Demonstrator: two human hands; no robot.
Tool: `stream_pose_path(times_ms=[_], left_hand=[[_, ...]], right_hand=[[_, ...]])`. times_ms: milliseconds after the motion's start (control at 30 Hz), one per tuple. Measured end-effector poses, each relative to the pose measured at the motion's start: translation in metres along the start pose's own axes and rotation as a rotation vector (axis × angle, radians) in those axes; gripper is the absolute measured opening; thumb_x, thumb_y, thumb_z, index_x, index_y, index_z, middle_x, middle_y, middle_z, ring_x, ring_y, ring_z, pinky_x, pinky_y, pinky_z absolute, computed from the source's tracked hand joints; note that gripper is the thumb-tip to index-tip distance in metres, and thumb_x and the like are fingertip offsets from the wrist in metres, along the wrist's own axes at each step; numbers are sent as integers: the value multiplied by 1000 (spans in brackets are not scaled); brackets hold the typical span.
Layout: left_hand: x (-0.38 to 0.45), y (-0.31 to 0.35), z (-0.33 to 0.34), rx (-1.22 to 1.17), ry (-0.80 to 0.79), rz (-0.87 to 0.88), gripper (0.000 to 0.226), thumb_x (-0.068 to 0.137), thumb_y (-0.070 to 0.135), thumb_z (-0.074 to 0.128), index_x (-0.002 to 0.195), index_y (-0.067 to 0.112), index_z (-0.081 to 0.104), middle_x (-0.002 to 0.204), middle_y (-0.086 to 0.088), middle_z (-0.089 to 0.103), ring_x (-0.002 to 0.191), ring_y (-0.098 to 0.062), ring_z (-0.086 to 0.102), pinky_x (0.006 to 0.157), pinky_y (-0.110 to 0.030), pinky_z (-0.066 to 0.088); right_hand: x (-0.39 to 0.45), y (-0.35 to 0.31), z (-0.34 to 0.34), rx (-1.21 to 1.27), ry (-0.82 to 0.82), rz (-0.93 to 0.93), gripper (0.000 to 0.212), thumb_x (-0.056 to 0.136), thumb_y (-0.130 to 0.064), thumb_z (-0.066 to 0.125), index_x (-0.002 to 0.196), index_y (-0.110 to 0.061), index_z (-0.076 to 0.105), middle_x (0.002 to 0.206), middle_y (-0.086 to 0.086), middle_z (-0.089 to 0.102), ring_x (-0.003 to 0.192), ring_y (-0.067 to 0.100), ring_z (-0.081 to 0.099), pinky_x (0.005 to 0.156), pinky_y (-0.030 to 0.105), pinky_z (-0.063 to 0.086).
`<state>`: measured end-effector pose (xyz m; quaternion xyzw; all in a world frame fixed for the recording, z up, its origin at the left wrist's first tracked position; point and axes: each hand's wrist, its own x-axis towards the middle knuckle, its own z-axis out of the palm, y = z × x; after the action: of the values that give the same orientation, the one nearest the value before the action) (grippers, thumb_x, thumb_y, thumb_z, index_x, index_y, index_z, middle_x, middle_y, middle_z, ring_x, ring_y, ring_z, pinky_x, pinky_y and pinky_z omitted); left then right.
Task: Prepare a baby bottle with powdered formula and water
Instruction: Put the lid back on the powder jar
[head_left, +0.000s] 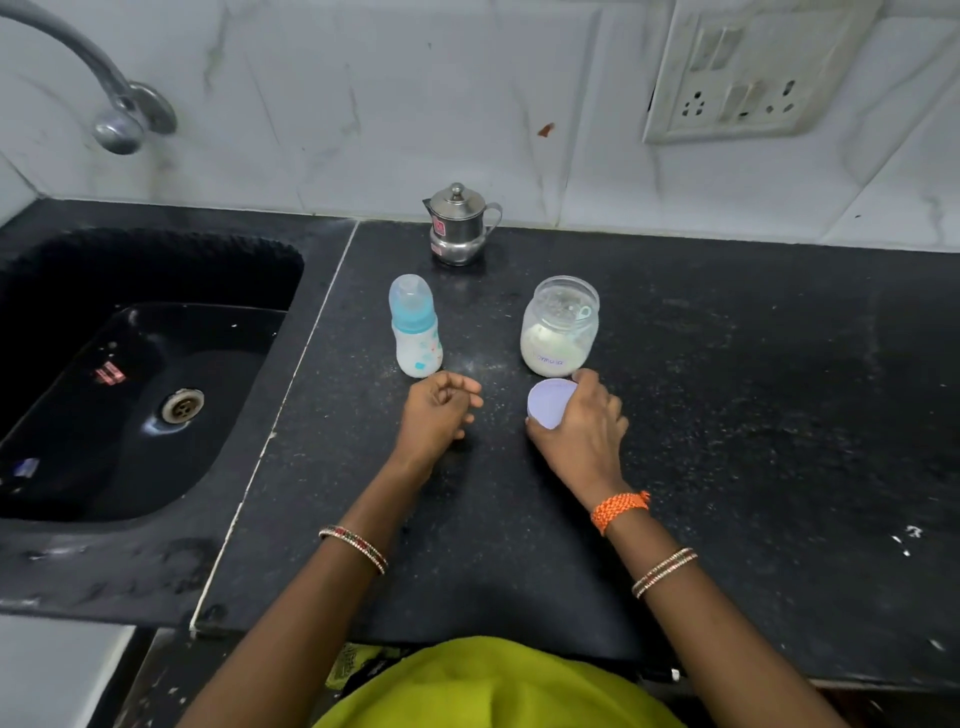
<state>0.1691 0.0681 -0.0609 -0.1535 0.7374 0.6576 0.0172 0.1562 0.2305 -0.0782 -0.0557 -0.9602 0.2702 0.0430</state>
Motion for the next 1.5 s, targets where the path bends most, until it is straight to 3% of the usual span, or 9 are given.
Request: stream_pose_path(times_ms=[100, 367, 533, 667, 867, 1033, 1133, 1300, 1500], left_hand=[[8, 7, 12, 27, -1, 95, 20, 86, 3, 56, 98, 18, 54, 95, -5, 61, 77, -12, 55, 65, -23, 47], [54, 35, 64, 221, -201, 221, 103, 75, 21, 76, 147, 13, 3, 154, -4, 22, 140, -15, 24, 105, -20, 22], [74, 34, 81, 140, -187, 259, 90, 72, 26, 79, 139, 17, 20, 130, 5, 43, 120, -11, 46, 100, -28, 40], [78, 23, 78, 99, -118, 289, 77, 68, 31, 81, 130, 27, 36, 123, 6, 56, 110, -10, 56, 93, -29, 47], [75, 18, 79, 107, -47, 324, 71, 64, 39, 81, 123, 28, 43, 120, 6, 58, 109, -9, 57, 92, -32, 50], [74, 18, 80, 83, -29, 343, 72, 64, 35, 82, 123, 32, 42, 120, 10, 57, 112, -8, 54, 93, -24, 45], [75, 18, 80, 109, -16, 327, 75, 64, 36, 83, 125, 26, 41, 124, 6, 55, 115, -12, 53, 94, -27, 46], [75, 18, 81, 97, -25, 288, 85, 64, 34, 83, 134, 25, 35, 132, 5, 50, 122, -8, 45, 102, -29, 40], [76, 19, 82, 118, -5, 270, 76, 60, 38, 83, 123, 23, 43, 122, 4, 56, 113, -14, 54, 96, -38, 48]], right_hand=[[19, 7, -37, 18, 12, -33, 83, 70, -26, 75, 137, -12, 29, 132, 15, 43, 121, 37, 41, 93, 51, 42], [85, -34, -96, -446, -71, -390, 110, 74, -24, 74, 151, -24, -5, 143, 23, 29, 119, 45, 45, 99, 52, 34], [118, -56, -92, -318, -224, -457, 107, 66, -26, 78, 149, -20, 11, 129, 13, 50, 121, 35, 48, 110, 52, 27], [135, -62, -89, -274, -408, -460, 70, 68, -25, 80, 129, -13, 48, 127, 9, 55, 115, 26, 52, 86, 33, 46], [142, -77, -87, -379, -411, -492, 65, 64, -39, 84, 116, -12, 58, 120, 9, 60, 103, 26, 58, 81, 35, 49], [130, -85, -87, -668, -256, -441, 59, 85, -63, 51, 93, -6, 58, 98, 13, 62, 86, 28, 57, 70, 34, 43], [124, -92, -102, -553, -405, -346, 75, 88, -71, 31, 61, -6, 56, 64, 8, 60, 61, 21, 56, 72, 34, 50], [125, -90, -109, -601, -628, -649, 46, 80, -28, 71, 124, -26, 59, 128, 1, 56, 114, 24, 53, 82, 33, 41], [132, -88, -97, -487, -577, -576, 54, 66, -20, 77, 119, -25, 65, 128, 3, 58, 100, 21, 53, 69, 27, 44]])
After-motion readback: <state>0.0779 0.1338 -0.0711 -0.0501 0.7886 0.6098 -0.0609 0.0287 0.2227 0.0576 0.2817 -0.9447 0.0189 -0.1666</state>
